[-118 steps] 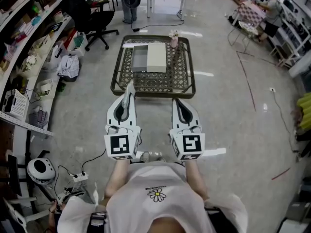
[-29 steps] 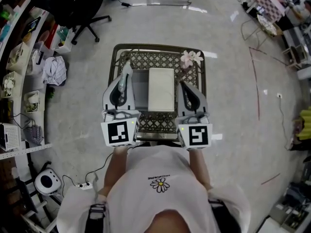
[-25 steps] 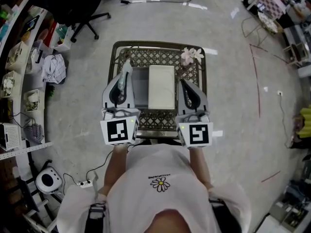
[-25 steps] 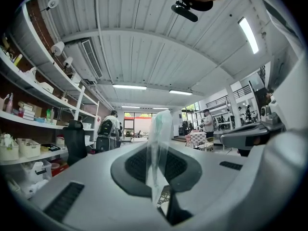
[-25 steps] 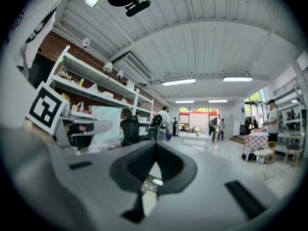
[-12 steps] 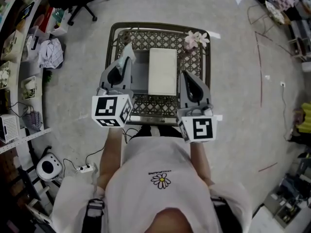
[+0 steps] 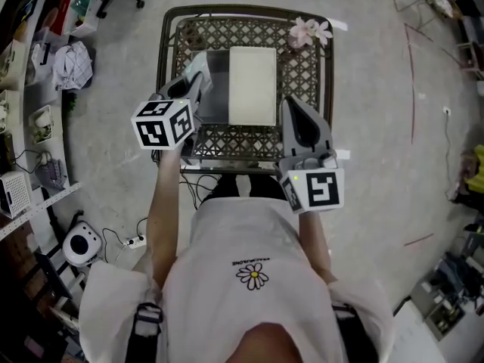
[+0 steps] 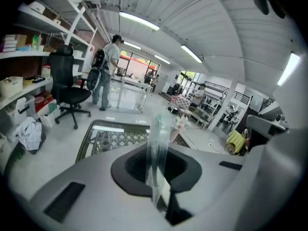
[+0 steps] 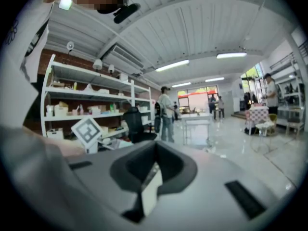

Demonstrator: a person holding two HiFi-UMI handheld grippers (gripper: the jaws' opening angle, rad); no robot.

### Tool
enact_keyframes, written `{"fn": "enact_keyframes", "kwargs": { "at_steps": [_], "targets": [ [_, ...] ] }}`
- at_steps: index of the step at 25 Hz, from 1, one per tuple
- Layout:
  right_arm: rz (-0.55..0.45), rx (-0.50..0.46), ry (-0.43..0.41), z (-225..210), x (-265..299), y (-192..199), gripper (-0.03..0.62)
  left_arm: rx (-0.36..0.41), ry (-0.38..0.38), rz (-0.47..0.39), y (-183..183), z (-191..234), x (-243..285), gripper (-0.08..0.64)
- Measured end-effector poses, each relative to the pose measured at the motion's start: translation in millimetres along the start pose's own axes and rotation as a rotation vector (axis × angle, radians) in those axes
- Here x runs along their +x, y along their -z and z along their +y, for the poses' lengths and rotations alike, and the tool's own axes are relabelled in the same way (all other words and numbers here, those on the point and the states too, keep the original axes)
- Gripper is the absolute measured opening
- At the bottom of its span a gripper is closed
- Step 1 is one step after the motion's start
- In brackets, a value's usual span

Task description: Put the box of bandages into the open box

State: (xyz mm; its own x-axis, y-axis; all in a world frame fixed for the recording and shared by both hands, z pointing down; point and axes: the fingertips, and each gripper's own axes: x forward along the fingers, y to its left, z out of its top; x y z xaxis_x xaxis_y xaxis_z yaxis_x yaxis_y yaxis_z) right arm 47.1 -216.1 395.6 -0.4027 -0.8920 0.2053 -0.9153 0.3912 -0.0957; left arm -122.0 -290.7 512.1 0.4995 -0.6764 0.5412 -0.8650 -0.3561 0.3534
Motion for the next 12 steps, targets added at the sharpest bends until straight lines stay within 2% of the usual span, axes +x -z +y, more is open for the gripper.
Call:
{"fn": "enact_keyframes", "kwargs": {
  "at_steps": [4, 9, 12],
  "targets": [
    [0.017, 0.021, -0.002, -2.8, 1.0, 5.3, 0.029, -0.070, 0.041, 0.181, 37.6, 8.5, 29.9, 0.037],
    [0.049, 0.034, -0.012, -4.4, 2.7, 15.6, 0.029, -0.116, 0.054, 0.327, 72.8, 16.2, 57.6, 0.037],
    [0.062, 0.042, -0.009, -6.5, 3.0, 21.4, 0.031, -0.106, 0.054, 0.398, 90.9, 19.1, 69.4, 0.037]
  ]
}}
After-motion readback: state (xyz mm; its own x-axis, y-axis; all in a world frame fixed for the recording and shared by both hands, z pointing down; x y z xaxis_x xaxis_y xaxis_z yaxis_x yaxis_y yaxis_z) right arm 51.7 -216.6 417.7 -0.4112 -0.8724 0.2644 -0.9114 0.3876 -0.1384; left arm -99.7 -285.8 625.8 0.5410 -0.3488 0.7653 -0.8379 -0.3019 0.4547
